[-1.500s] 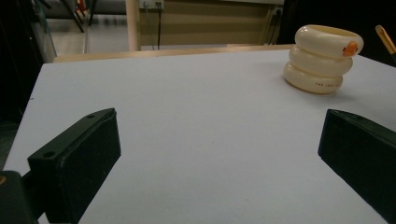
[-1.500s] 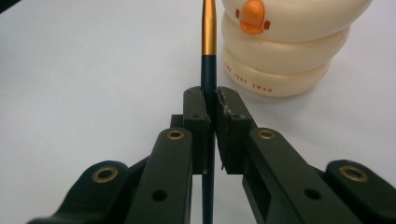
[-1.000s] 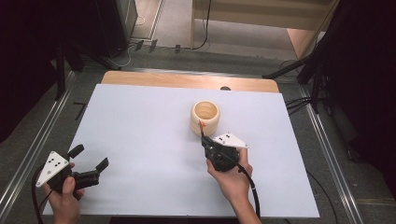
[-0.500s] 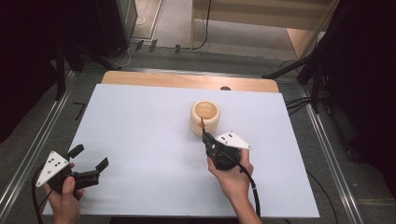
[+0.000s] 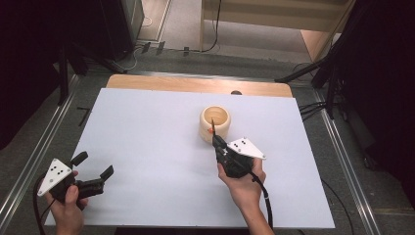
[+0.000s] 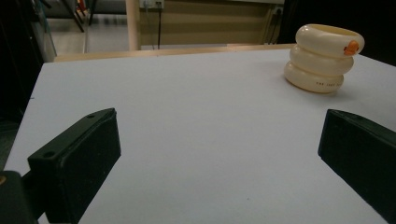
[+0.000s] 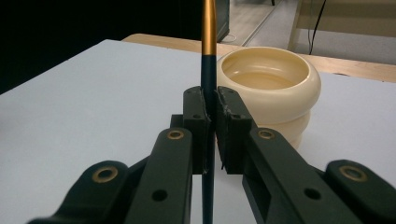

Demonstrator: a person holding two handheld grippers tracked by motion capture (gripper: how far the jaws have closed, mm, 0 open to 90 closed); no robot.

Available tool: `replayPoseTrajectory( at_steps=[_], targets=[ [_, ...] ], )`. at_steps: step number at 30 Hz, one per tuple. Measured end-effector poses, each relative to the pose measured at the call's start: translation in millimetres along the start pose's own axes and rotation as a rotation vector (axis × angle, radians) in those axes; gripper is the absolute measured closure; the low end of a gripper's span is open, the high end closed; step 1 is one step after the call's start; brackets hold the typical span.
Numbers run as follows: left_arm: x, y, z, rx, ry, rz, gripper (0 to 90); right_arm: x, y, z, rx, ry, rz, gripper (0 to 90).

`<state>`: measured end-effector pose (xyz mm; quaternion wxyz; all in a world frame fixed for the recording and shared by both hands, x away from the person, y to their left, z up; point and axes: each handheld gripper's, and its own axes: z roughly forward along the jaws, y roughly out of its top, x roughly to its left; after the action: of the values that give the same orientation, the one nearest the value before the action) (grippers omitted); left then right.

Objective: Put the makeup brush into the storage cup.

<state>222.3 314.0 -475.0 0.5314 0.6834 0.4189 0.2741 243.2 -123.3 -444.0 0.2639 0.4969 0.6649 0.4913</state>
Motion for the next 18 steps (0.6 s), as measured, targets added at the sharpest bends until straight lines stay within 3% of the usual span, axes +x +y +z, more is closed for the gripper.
replayPoseTrajectory(
  at_steps=[18],
  targets=[
    [0.2, 0.2, -0.4, -0.002, -0.001, 0.0, 0.0, -3.5, 4.0, -2.2, -0.063, -0.007, 0.022, 84.1]
  ],
)
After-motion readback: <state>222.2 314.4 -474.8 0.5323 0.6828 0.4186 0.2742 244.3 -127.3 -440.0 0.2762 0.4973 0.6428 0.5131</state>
